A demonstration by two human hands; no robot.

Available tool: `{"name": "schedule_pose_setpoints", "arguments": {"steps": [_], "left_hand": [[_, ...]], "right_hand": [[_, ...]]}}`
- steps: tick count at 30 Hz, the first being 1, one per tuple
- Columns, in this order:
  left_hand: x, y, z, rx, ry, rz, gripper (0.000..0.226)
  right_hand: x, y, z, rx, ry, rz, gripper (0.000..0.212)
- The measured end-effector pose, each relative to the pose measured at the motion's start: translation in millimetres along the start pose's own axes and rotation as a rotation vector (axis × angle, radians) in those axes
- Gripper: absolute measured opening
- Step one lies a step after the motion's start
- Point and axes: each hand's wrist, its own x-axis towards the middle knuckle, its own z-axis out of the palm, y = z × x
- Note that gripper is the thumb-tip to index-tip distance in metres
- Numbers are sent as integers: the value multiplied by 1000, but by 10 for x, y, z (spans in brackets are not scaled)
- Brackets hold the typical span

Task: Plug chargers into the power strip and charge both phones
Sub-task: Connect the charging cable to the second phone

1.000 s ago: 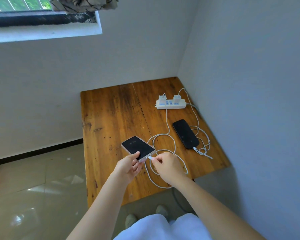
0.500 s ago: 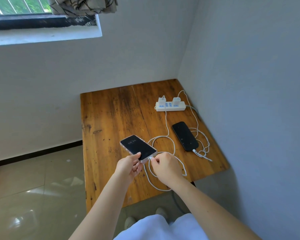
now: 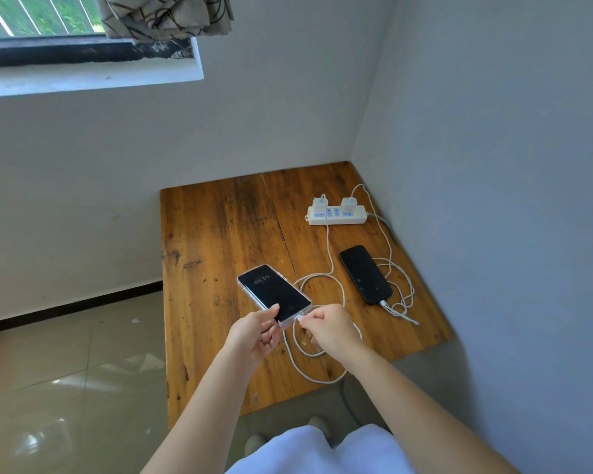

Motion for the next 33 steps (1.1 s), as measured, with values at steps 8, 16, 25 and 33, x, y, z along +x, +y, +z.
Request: {"name": "schedule_pose_setpoints", "arguments": {"steps": [8, 16, 25, 33], "left_hand": [[63, 18, -67, 42, -93, 27, 46], [75, 26, -75, 74, -122, 36, 28], [95, 25, -100, 69, -168, 50, 51], [84, 14, -100, 72, -192, 59, 50]], "right_hand": [[-41, 82, -10, 48, -56, -26, 23], [-41, 101, -68, 56, -42, -39, 17], [-93, 101, -79, 81, -42, -45, 14], [-98, 139, -99, 88, -45, -49, 14]]}}
